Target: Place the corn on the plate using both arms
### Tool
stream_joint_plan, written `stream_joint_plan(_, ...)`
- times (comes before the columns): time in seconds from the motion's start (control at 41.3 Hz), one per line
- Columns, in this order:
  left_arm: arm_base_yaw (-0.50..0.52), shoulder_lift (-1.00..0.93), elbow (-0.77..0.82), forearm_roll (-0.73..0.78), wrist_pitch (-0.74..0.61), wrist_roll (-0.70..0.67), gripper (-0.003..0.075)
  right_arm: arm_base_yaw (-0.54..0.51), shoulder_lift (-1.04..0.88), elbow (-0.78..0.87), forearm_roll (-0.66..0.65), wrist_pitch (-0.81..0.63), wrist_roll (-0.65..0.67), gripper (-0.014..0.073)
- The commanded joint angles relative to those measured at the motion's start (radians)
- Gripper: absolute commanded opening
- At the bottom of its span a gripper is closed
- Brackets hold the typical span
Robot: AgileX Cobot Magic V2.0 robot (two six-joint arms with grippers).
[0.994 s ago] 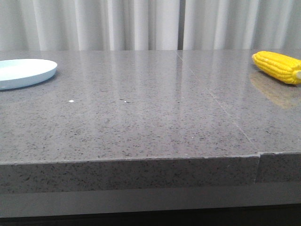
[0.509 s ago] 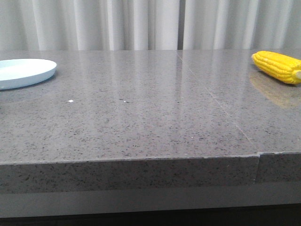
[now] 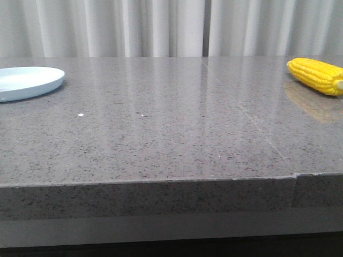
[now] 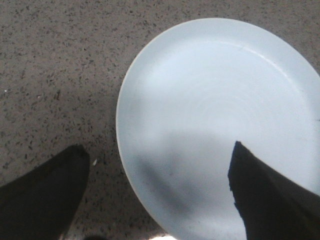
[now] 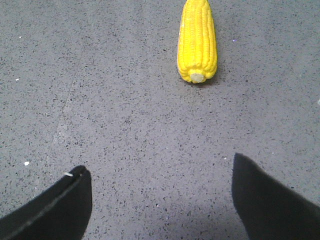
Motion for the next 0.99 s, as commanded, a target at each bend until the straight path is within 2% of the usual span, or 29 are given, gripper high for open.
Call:
stream_joint_plan(0.0, 0.002, 0.016, -0.075, -0.036, -0.038, 0.004, 0.0554, -0.008, 0.004, -0.025, 0.004, -0.065, -0.008, 0.0602)
stream_joint_plan(0.194, 0.0, 0.103, -0.13, -0.036, -0.036, 0.004, 0.055, -0.008, 0.004, -0.025, 0.004, -0.065, -0.008, 0.0602)
stream_joint_plan(0.291, 0.0, 0.126, -0.146, -0.036, -0.036, 0.004, 0.0521, -0.008, 0.004, -0.025, 0.004, -0.065, -0.008, 0.0602)
stream_joint_plan(0.533, 0.0, 0.152, -0.155, -0.026, 0.0, 0.004, 0.0324, -0.008, 0.004, -0.025, 0.004, -0.065, -0.008, 0.0602)
stream_joint_plan(0.703, 0.0, 0.162, -0.155, -0.024, 0.009, 0.004, 0.0232, -0.008, 0.004, -0.025, 0.004, -0.065, -0.008, 0.0602)
stream_joint_plan(0.776, 0.0, 0.162, -0.155, -0.024, 0.003, 0.004, 0.0165, -0.008, 0.004, -0.025, 0.004, -0.065, -0.008, 0.0602)
stream_joint_plan(0.921, 0.0, 0.162, -0.156, -0.024, -0.004, 0.004, -0.0016, -0.008, 0.004, -0.025, 0.004, -0.065, -0.008, 0.0602)
stream_joint_plan(0.969, 0.0, 0.155, -0.156, -0.028, -0.004, 0.004, -0.002, -0.008, 0.004, -0.025, 0.004, -0.065, -0.008, 0.0602)
